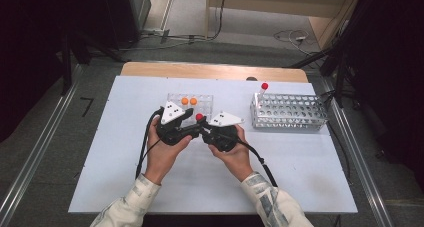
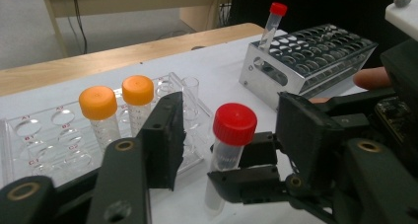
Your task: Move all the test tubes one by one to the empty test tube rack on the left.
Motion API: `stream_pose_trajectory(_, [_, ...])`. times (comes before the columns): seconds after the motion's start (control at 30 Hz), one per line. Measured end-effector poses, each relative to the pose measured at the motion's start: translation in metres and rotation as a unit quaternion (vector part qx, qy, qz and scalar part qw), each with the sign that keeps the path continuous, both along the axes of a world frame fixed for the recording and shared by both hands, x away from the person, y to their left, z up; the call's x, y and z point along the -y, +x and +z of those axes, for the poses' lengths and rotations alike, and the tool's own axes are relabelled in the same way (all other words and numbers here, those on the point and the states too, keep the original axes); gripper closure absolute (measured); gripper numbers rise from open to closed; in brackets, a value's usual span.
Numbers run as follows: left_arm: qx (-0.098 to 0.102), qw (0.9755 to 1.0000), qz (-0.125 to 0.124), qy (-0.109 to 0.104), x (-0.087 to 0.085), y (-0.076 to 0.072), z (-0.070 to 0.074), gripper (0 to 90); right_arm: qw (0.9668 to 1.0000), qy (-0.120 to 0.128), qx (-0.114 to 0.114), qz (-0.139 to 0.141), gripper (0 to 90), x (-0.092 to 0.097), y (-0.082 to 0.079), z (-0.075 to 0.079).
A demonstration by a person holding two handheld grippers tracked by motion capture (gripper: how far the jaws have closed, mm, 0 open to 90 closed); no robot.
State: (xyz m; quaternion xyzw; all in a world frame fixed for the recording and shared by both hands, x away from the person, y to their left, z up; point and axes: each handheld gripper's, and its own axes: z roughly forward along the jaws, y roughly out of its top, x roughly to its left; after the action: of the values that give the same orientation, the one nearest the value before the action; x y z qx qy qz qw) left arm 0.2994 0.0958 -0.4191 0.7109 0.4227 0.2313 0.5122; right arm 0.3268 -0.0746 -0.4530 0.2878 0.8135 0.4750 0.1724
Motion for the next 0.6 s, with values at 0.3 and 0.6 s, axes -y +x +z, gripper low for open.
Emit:
stream_pose_trajectory(0.3, [0.006, 0.9999, -0.003, 0.007, -0.0005, 0.0, -0.0017, 69.4, 1.0, 0.0, -0.001, 0.005, 71.5, -0.0042, -0.0006, 0.0007])
stream_pose_trajectory(0.6, [0.008, 0.9999, -0.006, 0.004, -0.0005, 0.0, -0.0014, 71.1, 0.9998, 0.015, -0.009, 0.006, 64.0, -0.0023, -0.0009, 0.0027])
